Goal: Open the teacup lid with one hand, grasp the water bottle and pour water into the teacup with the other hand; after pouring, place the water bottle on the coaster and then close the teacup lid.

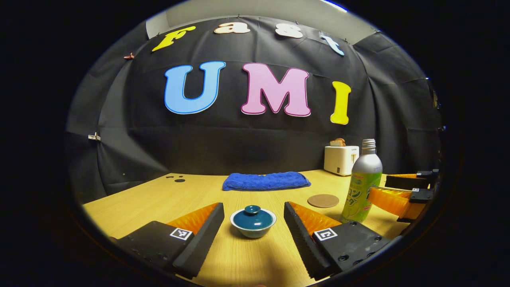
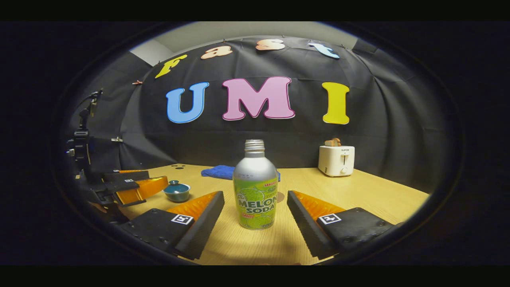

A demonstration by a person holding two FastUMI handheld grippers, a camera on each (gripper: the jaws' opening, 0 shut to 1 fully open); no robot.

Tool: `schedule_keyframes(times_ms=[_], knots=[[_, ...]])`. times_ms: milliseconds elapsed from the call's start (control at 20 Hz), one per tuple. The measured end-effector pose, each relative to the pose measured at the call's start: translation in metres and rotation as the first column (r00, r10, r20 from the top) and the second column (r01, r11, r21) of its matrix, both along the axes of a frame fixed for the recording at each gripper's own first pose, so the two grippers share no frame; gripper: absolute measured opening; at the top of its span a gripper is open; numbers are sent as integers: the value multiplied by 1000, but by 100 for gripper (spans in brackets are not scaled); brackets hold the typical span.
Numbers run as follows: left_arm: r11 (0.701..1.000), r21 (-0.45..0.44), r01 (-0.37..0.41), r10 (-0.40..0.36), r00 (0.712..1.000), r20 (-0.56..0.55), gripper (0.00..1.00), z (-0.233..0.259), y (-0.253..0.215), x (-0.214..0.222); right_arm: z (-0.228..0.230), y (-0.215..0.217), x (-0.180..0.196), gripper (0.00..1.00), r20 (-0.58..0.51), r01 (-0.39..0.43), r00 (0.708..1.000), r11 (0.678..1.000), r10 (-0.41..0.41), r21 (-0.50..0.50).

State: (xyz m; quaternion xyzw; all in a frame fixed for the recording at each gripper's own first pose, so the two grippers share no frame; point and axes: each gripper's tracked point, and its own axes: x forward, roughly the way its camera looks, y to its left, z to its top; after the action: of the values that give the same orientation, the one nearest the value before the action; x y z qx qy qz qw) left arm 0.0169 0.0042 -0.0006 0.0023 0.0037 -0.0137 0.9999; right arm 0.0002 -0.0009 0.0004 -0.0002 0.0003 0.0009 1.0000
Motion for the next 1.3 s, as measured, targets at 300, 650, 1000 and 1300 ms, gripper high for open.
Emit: schedule_keyframes(times_ms=[300,650,1000,1300], knots=[[999,23,42,-40,996,-80,96,-11,1,41,-1,3,2,98,-1,-5,1000,1000,5,0],[987,133,90,-69,985,-158,81,-23,-11,67,-1,4,5,96,-1,-8,1000,1000,8,1],[975,213,70,-24,977,-213,57,-32,-11,76,-1,5,7,98,0,-16,1000,1000,16,1],[977,211,44,-1,980,-200,36,-30,-8,76,-1,6,6,98,0,-21,1000,1000,21,1]])
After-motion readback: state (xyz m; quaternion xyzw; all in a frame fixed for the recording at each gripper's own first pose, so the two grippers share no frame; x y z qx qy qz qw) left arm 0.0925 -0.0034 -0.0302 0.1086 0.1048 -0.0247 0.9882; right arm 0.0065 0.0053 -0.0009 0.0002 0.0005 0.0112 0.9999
